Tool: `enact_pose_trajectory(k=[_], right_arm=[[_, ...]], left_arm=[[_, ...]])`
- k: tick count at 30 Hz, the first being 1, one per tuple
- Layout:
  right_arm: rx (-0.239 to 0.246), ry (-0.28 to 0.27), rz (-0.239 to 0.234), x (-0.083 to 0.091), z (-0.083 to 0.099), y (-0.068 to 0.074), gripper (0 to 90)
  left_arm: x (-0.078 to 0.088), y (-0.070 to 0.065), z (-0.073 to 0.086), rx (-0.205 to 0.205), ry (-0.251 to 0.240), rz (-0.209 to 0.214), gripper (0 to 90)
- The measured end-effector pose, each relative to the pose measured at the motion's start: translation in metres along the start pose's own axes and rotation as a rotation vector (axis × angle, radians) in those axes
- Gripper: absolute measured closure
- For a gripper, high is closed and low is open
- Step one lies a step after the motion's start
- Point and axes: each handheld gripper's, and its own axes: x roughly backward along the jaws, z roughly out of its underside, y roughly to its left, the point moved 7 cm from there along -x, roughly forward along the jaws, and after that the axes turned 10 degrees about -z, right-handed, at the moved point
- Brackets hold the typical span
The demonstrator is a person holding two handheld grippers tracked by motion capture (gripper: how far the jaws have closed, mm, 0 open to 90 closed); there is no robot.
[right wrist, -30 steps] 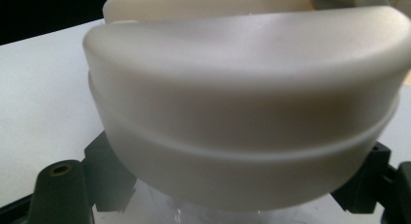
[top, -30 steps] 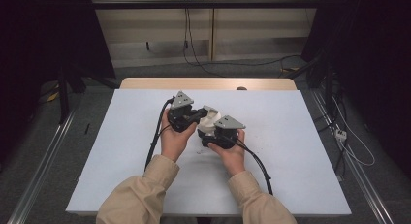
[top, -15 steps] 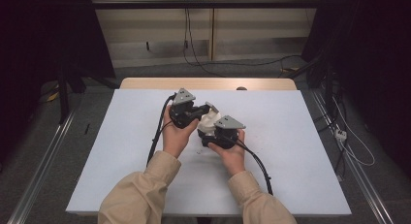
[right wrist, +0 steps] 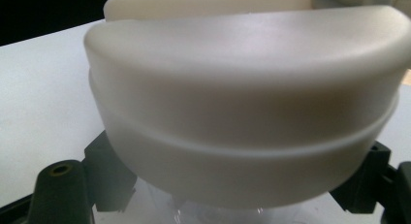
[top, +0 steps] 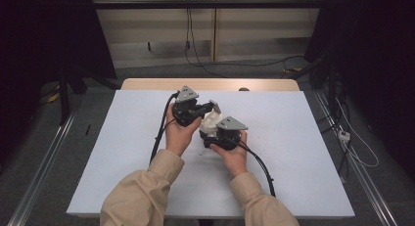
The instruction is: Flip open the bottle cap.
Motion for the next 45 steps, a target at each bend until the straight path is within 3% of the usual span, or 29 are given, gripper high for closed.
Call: enact_pose_trajectory(k=[28, 45], right_arm=[[0.015, 0.005, -0.018, 0.001, 0.000, -0.001, 19.7], [0.004, 0.001, -0.027, 0.001, 0.000, -0.002, 19.7]], left_arm=[[-0.010, -0.002, -0.013, -0.018, -0.002, 0.007, 90.0], [-0.020, -0.003, -0.019, -0.001, -0.012, 0.015, 90.0]])
